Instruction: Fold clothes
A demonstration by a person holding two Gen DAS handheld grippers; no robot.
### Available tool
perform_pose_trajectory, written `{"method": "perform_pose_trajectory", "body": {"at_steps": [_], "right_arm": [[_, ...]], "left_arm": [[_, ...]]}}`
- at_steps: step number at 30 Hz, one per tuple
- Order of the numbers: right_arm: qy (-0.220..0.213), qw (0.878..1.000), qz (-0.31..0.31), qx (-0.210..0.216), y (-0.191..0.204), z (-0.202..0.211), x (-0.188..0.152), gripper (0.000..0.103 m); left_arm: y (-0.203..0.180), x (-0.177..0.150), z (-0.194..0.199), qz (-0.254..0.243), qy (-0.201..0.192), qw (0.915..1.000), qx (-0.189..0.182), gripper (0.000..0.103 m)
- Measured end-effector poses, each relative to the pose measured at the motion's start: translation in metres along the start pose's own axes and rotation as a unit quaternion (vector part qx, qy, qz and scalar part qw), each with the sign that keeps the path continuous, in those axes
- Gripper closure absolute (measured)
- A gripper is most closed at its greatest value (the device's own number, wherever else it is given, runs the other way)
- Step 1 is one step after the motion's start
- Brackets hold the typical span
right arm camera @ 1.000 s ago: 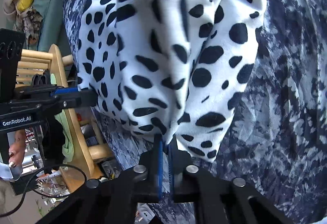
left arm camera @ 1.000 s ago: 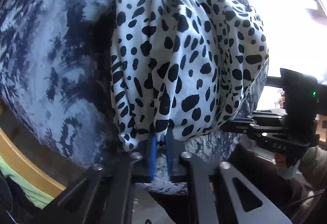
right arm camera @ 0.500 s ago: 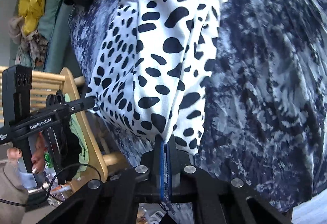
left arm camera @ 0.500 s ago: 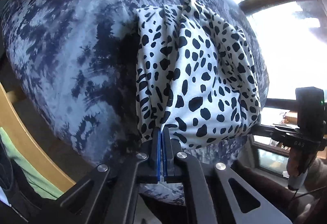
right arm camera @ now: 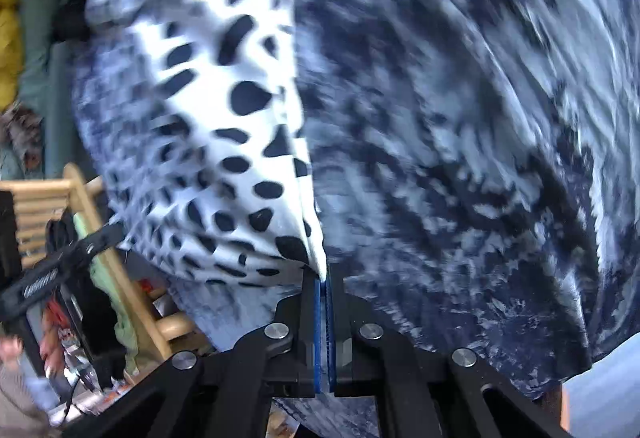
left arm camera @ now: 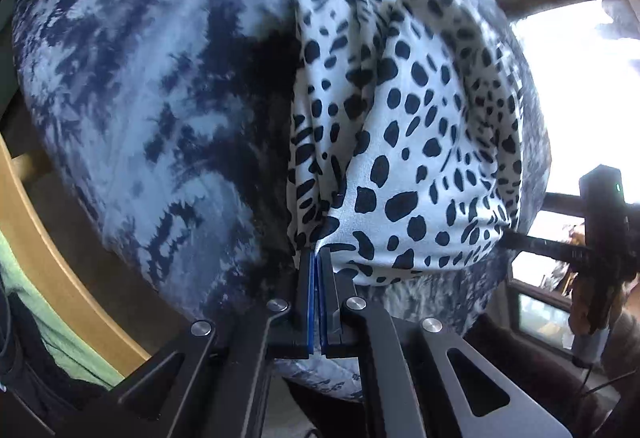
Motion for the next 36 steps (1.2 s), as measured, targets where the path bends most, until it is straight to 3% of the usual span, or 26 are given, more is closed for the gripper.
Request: {"method": "perform_pose_trajectory", "body": {"at_steps": [2, 5, 6, 7, 8, 13, 14, 16, 19, 25, 27, 29, 30, 32, 36], "right_arm": [[0.02, 1.0, 0.009, -0.002, 0.002, -0.008, 0.006, 0.1], [0.033, 0.997, 0.053, -0.037, 0.017, -0.004, 0.01, 0.091], [0.026, 0.998, 0.053, -0.034, 0.017, 0.005, 0.012, 0.078], [0.018, 0.998, 0.054, -0.031, 0.016, 0.014, 0.013, 0.058], [0.01, 0.998, 0.054, -0.028, 0.016, 0.024, 0.014, 0.055], [-0.026, 0.999, 0.032, 0.006, 0.002, 0.07, 0.042, 0.055], [-0.036, 0.999, 0.037, 0.004, 0.003, 0.076, 0.052, 0.055], [-0.054, 0.997, 0.049, 0.007, 0.009, 0.086, 0.077, 0.055], [-0.072, 0.995, 0.063, 0.025, 0.017, 0.091, 0.11, 0.055], [-0.058, 0.994, 0.067, 0.07, 0.024, 0.073, 0.157, 0.055], [-0.054, 0.993, 0.069, 0.084, 0.026, 0.069, 0.162, 0.062], [-0.049, 0.992, 0.074, 0.094, 0.029, 0.066, 0.164, 0.093], [-0.052, 0.991, 0.083, 0.088, 0.032, 0.067, 0.164, 0.095], [-0.067, 0.99, 0.095, 0.077, 0.035, 0.072, 0.159, 0.097], [-0.089, 0.987, 0.084, 0.102, 0.034, 0.088, 0.146, 0.098]], "left_arm": [[-0.009, 0.003, -0.004, -0.014, 0.011, 0.9994, 0.03, 0.102], [-0.016, 0.009, 0.01, -0.025, 0.017, 0.999, 0.032, 0.1], [-0.016, 0.011, 0.018, -0.025, 0.016, 0.9992, 0.026, 0.095], [-0.017, 0.014, 0.026, -0.025, 0.015, 0.9994, 0.021, 0.089], [-0.018, 0.022, 0.039, -0.028, 0.008, 0.9993, 0.021, 0.087], [-0.021, 0.071, 0.095, -0.058, -0.05, 0.997, -0.005, 0.062], [-0.021, 0.082, 0.101, -0.064, -0.064, 0.9959, -0.008, 0.061], [-0.058, 0.094, 0.085, -0.075, -0.083, 0.9937, -0.007, 0.06], [-0.101, 0.133, 0.074, -0.086, -0.087, 0.9924, -0.012, 0.06], [-0.125, 0.162, 0.043, -0.1, -0.061, 0.9931, -0.009, 0.06], [-0.126, 0.162, 0.044, -0.097, -0.071, 0.9927, -0.012, 0.06], [-0.126, 0.16, 0.051, -0.098, -0.092, 0.9907, -0.02, 0.08], [-0.124, 0.158, 0.053, -0.095, -0.098, 0.9904, -0.024, 0.099], [-0.119, 0.154, 0.057, -0.087, -0.101, 0.991, -0.014, 0.101], [-0.103, 0.144, 0.071, -0.061, -0.113, 0.9917, -0.001, 0.101]]}}
Point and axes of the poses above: each gripper's, at about its wrist camera, not at the fingertips, and z roughly against the way its jaws point, y to its left, x to its top, the point moved 1 cm from there along -z, roughly the way its jaws point, and after that the axes turned 11 degrees about y, right-handed, at the moved point
